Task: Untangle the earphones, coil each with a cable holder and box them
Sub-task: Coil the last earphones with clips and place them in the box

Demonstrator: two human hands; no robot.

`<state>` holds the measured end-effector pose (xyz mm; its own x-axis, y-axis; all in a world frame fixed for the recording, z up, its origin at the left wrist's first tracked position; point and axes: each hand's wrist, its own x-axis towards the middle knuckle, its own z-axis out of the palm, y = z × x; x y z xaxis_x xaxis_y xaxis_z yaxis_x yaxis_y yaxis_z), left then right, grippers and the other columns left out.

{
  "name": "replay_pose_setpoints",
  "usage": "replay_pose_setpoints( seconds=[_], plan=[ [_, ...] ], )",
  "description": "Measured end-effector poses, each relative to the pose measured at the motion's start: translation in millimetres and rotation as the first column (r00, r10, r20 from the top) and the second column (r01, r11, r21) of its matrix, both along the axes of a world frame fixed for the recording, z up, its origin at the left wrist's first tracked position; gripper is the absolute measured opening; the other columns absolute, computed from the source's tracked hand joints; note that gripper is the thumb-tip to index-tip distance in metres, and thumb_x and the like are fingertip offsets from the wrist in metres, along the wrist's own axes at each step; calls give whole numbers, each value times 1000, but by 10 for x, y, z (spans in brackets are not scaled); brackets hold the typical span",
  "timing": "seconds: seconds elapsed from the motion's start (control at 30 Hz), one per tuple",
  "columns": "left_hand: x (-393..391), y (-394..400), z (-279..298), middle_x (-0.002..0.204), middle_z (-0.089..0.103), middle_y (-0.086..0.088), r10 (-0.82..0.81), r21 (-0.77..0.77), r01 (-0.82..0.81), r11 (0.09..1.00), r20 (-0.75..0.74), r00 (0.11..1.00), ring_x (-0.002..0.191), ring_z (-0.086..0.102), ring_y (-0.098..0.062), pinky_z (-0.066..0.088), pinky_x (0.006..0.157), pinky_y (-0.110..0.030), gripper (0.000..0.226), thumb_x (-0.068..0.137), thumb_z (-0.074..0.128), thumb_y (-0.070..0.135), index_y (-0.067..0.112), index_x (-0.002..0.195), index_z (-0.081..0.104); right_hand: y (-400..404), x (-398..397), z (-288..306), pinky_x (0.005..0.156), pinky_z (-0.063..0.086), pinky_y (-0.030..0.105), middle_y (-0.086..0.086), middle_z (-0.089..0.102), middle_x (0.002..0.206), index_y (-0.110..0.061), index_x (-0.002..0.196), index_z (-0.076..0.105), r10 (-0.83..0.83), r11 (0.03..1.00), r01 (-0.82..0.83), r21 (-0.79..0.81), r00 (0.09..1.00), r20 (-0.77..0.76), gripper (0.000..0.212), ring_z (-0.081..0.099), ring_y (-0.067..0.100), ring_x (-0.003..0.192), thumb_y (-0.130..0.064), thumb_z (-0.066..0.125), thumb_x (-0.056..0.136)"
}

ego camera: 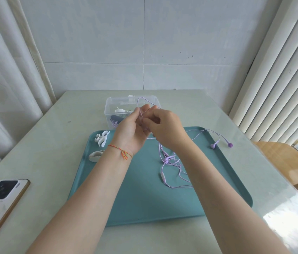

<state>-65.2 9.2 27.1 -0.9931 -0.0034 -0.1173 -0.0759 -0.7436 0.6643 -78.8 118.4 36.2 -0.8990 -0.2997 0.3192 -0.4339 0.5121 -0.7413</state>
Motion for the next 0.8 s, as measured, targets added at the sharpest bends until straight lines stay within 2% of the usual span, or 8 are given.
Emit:
replay_pose_setpoints(
  seconds=[0.07,0.17,0.27,0.37,0.43,0.53,0.7,0.8],
  plan=[
    [-7,-32,8,86,74,-7,11,77,-13,997,21,1000,79,72,-17,57,69,-28,31,106,33,24,10,94,58,-3,0,-20,54,37,20,-7,56,66,-9,82,65,14,998,-14,55,1000,2,15,50,3,54,-21,62,90],
    [-46,-106,-2,57,60,0,62,189,-70,979,50,997,62,69,-19,56,56,-27,33,106,32,20,11,80,52,3,4,-31,54,36,24,0,57,65,-7,80,67,9,991,-4,132,999,-38,25,44,11,55,-30,66,88],
    [-100,-232,-25,43,30,7,89,188,-102,977,77,993,36,37,-9,47,47,-19,34,105,32,17,14,73,46,56,-20,7,57,40,30,5,63,71,-7,78,65,-46,987,58,152,995,-84,25,46,17,60,-29,65,87],
    [-114,-323,-32,43,24,8,28,142,-36,989,61,998,31,22,-7,27,33,-17,33,103,32,15,15,72,45,141,-59,82,61,45,30,4,63,69,-8,81,65,-127,990,134,53,985,-120,15,53,21,62,-18,57,88],
    [-102,-325,-21,43,23,8,-31,81,29,996,24,999,30,21,-6,21,31,-17,34,104,31,17,15,73,45,168,-86,102,60,49,30,5,63,69,-9,86,67,-108,994,108,-33,994,-5,16,57,21,58,-12,51,88],
    [-75,-274,-11,44,22,8,-137,-19,137,990,-21,990,31,19,-5,16,32,-18,33,103,33,20,15,73,47,136,-78,89,53,54,35,4,63,71,-7,91,65,12,992,18,-126,973,231,19,60,21,53,-16,48,93],
    [-26,-200,15,41,20,8,-214,-165,208,964,-15,977,31,17,-6,13,35,-19,35,98,42,32,18,67,43,92,-39,71,43,47,28,5,62,63,-11,79,61,96,979,-48,-199,967,236,13,55,20,46,-12,56,92],
    [-21,-215,18,40,20,8,-223,-129,220,967,-11,975,31,17,-6,13,35,-20,35,97,40,26,20,62,38,103,-40,66,47,51,31,7,62,65,-7,83,61,103,980,-55,-192,962,254,8,56,19,47,-7,56,89]
  ],
)
